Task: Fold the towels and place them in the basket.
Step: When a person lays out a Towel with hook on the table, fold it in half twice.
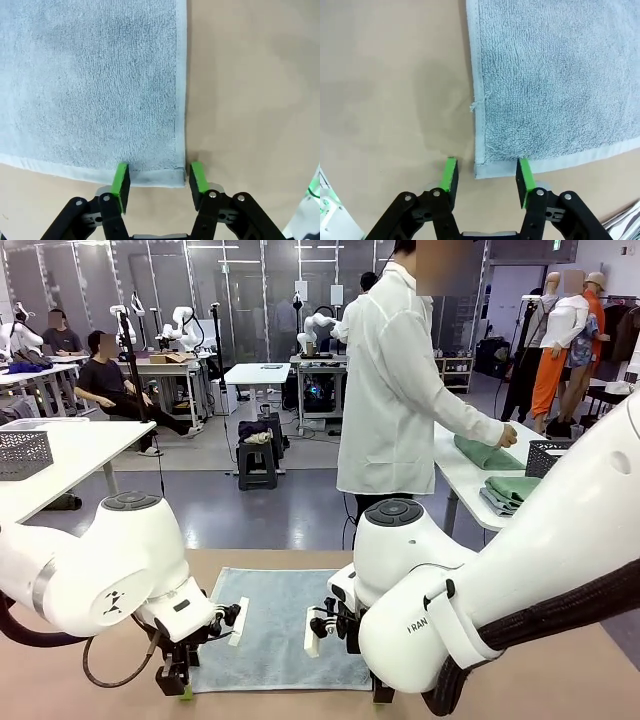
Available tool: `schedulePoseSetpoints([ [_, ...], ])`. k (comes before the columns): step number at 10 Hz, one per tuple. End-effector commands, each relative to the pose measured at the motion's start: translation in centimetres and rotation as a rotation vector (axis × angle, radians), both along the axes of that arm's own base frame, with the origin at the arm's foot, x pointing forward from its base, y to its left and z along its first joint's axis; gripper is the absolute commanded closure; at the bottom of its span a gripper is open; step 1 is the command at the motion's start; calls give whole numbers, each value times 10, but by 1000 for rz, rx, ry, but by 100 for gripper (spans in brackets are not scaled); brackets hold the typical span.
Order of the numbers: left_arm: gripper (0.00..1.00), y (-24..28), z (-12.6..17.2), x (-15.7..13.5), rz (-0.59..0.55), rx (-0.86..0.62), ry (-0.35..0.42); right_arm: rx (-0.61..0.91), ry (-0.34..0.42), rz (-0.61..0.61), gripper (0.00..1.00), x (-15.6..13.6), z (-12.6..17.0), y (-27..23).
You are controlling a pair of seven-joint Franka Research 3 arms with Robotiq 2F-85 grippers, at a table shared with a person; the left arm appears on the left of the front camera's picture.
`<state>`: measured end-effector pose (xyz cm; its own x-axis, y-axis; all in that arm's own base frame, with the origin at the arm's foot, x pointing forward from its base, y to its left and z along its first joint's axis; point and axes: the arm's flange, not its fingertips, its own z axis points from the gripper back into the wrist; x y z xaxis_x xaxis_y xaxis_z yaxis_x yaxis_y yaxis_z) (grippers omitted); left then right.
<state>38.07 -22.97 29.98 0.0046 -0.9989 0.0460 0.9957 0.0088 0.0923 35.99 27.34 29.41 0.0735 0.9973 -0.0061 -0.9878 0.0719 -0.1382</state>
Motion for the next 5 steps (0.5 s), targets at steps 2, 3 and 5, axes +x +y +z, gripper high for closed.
schedulePoseSetpoints([
  [2, 38, -4, -1, 9, -12, 23, 36, 0, -27, -26, 41, 4, -5, 5],
  [3, 38, -5, -2, 10, -14, 25, 38, 0, -27, -28, 41, 5, -5, 4],
  [5, 40, -8, -1, 12, -17, 43, 32, 1, -30, -15, 41, 6, -4, 5],
])
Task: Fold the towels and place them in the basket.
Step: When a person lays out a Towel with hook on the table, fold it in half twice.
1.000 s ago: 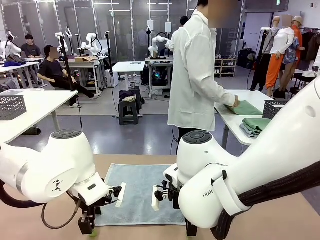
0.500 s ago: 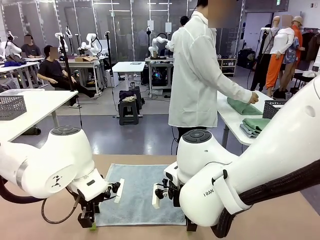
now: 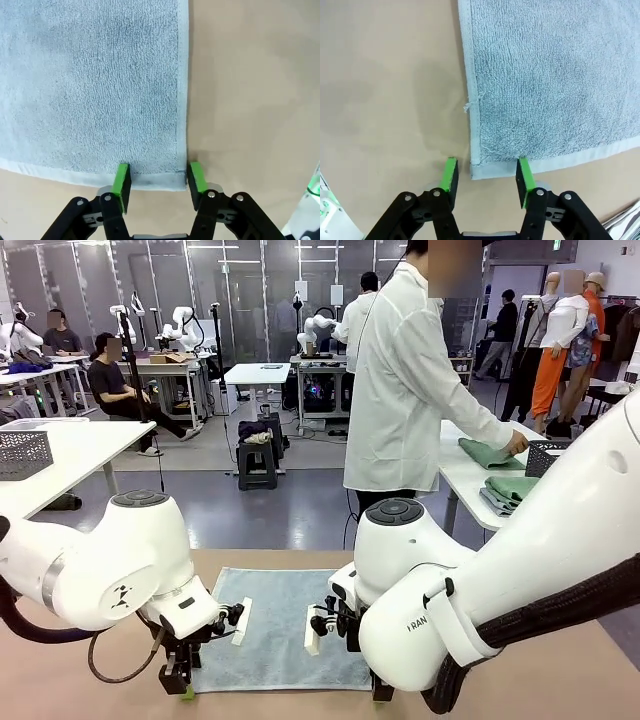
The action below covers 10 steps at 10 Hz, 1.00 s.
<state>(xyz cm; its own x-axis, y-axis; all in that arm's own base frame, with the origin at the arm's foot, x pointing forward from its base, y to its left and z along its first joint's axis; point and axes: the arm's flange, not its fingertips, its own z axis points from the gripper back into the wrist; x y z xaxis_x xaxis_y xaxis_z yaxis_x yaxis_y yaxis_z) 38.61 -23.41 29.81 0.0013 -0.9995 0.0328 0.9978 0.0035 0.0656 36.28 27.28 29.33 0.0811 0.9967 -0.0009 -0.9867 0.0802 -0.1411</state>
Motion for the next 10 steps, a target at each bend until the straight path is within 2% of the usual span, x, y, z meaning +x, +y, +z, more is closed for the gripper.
schedulePoseSetpoints([
  [1, 57, -4, 2, 7, -14, 34, 7, -5, -23, -14, 60, 4, -3, 5],
  [2, 47, -4, 4, 7, -15, 28, 8, -6, -30, -23, 60, 5, -3, 6],
  [4, 47, -5, 7, 8, -17, 33, 1, -6, -25, -9, 60, 6, -2, 7],
  [5, 67, -6, 7, 9, -18, 46, -6, -11, -21, -11, 77, 7, -1, 7],
  [6, 66, -6, 8, 9, -20, 56, -7, -8, -17, -14, 80, 8, 0, 6],
  [7, 86, -6, 8, 9, -21, 59, -5, -7, -15, -12, 97, 9, 1, 6],
  [8, 72, -6, 8, 9, -22, 64, -4, -7, -14, -12, 100, 9, 2, 6],
  [9, 100, -6, 9, 10, -22, 66, -1, -7, -12, -12, 100, 9, 3, 7],
  [10, 91, -5, 9, 10, -25, 65, 1, -7, -10, -11, 100, 9, 3, 6],
])
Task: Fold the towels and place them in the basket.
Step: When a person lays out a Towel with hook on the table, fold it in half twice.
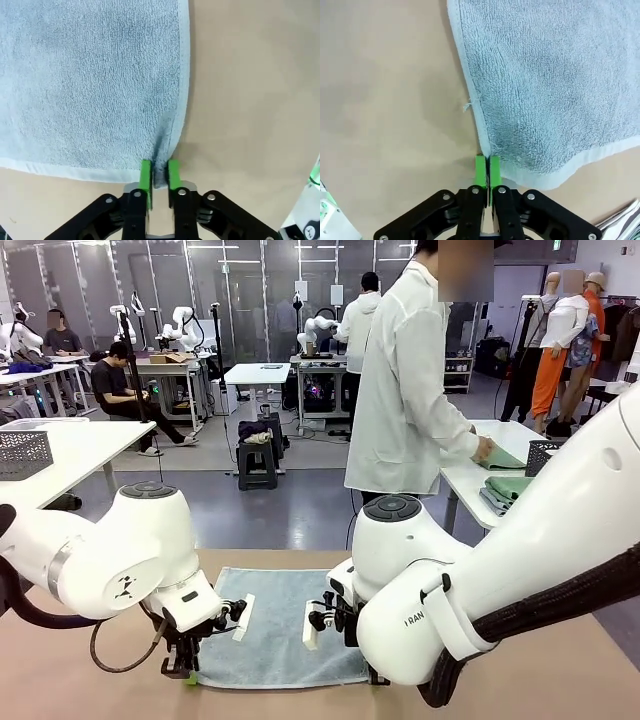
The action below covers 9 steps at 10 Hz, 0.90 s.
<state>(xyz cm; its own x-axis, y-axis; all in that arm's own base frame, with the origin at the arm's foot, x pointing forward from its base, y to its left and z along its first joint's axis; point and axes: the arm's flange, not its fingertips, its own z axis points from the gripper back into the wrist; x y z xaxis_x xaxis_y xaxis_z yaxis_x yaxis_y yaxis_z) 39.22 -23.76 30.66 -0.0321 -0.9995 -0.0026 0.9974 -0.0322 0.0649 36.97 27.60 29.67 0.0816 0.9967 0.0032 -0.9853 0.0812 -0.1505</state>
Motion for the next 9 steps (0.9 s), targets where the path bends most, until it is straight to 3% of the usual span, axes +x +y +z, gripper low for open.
schedulePoseSetpoints([
  [1, 100, -2, 1, 3, 5, 32, 1, -10, 1, -8, 100, 2, 0, 3],
  [6, 100, -4, 3, 1, -9, 29, -6, -10, -3, 22, 100, 4, 8, -1],
  [9, 100, -12, 24, -13, -7, -24, -43, 10, -46, 23, 100, -11, 36, 0],
])
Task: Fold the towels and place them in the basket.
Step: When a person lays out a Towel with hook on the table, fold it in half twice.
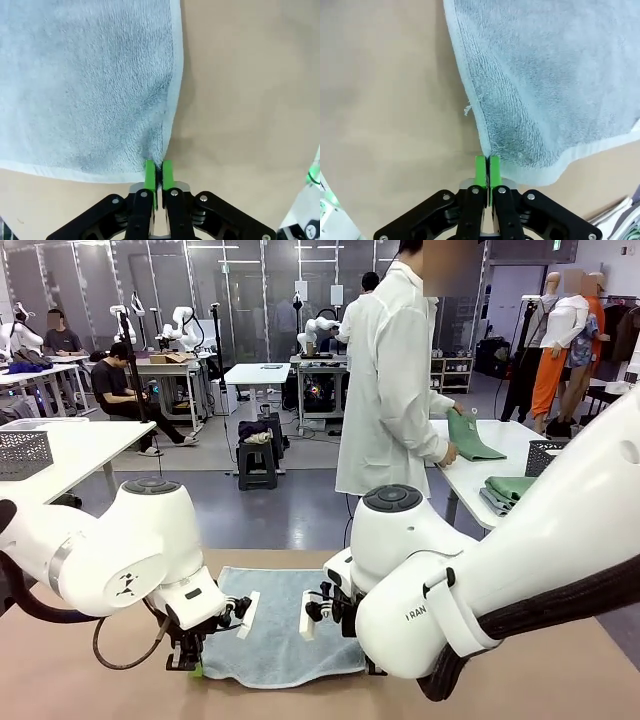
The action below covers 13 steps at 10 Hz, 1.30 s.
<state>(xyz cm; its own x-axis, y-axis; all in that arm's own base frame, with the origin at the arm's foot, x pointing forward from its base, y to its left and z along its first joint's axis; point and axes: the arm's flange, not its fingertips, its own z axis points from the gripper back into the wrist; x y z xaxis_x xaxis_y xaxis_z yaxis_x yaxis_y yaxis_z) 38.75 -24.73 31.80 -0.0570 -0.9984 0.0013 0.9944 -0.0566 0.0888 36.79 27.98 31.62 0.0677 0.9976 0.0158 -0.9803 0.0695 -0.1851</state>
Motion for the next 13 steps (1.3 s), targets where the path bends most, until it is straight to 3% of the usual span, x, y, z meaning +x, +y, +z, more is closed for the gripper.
schedulePoseSetpoints([
  [1, 100, -1, 26, -11, 16, -19, -56, -4, -27, 3, 100, -8, 27, -7],
  [5, 100, 14, 72, -19, 66, -36, -203, -14, -79, -11, 100, -2, 62, -15],
  [10, 100, 13, 81, -12, 50, -57, -178, 0, -83, -26, 100, -2, 60, -12],
  [11, 94, 17, 81, -15, 50, -60, -178, 0, -87, -21, 97, -3, 61, -11],
  [13, 94, 20, 87, 15, 36, -102, -155, 67, -58, 41, 97, 32, 63, -13],
])
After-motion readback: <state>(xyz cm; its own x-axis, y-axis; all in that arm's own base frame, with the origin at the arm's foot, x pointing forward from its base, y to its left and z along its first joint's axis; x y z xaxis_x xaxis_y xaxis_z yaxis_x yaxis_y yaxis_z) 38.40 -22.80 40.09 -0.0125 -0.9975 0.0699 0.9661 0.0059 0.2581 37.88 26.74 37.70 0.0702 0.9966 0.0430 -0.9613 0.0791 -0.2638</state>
